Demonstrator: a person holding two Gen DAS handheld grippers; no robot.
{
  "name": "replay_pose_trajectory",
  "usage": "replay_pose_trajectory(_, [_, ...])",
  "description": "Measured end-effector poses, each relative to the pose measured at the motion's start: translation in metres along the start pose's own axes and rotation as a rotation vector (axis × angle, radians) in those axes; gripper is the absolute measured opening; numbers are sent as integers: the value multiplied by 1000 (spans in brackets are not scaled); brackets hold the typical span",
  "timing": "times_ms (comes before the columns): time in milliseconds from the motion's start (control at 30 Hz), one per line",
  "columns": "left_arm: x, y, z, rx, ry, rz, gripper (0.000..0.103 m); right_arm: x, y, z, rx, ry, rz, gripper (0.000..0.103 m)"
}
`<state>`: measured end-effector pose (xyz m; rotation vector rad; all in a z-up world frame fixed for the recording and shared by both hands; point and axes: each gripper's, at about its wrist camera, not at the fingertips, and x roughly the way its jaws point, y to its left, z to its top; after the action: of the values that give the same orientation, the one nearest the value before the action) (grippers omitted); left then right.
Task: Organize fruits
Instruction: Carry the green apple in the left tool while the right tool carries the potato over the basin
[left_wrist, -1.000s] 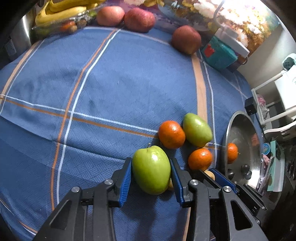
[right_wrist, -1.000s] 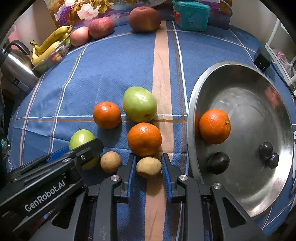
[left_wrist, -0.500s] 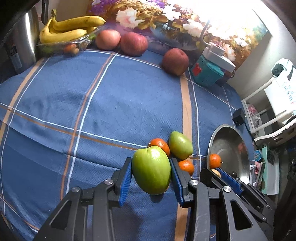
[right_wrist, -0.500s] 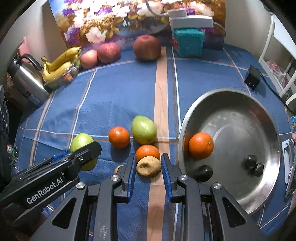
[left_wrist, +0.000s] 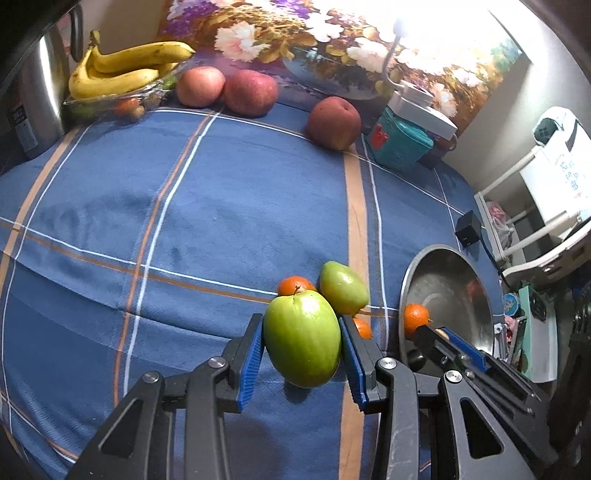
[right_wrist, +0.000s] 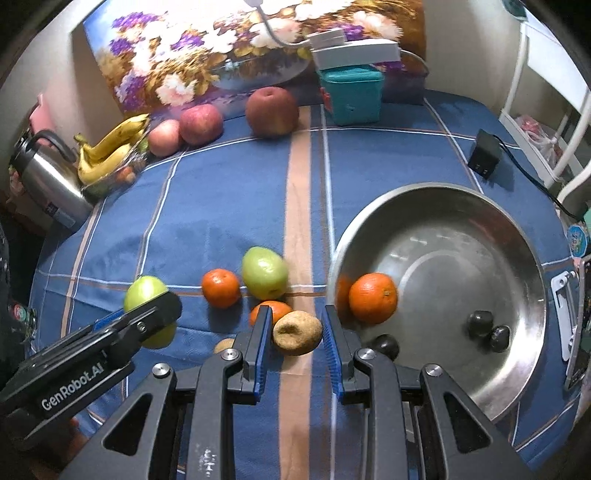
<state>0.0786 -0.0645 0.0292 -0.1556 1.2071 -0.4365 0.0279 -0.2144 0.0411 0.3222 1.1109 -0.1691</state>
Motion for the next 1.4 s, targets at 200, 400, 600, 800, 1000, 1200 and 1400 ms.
replay_pose_trajectory(200, [4, -23, -3, 54, 13, -17, 43, -3, -29, 1, 73, -12, -48, 28])
replay_pose_trajectory(400, [12, -54, -10, 120, 39, -42, 43, -8, -67, 0, 155, -27, -92, 28])
replay_pose_trajectory(600, [17, -95, -15, 222, 52, -73, 43, -11, -100, -4, 228, -33, -130, 28])
replay_pose_trajectory(800, [24, -124, -12, 298, 51, -72, 43, -17, -124, -3, 278, -64, -164, 28])
replay_pose_trajectory(1000, [39, -135, 4, 315, 57, -50, 43, -13, -131, 5, 284, -60, -193, 28])
replay_pose_trajectory(1200, [57, -144, 18, 337, 58, -23, 43, -8, -131, 15, 263, -51, -204, 28])
replay_pose_trajectory(1400, [74, -154, 27, 359, 68, -7, 43, 1, -142, 27, 266, -32, -226, 29])
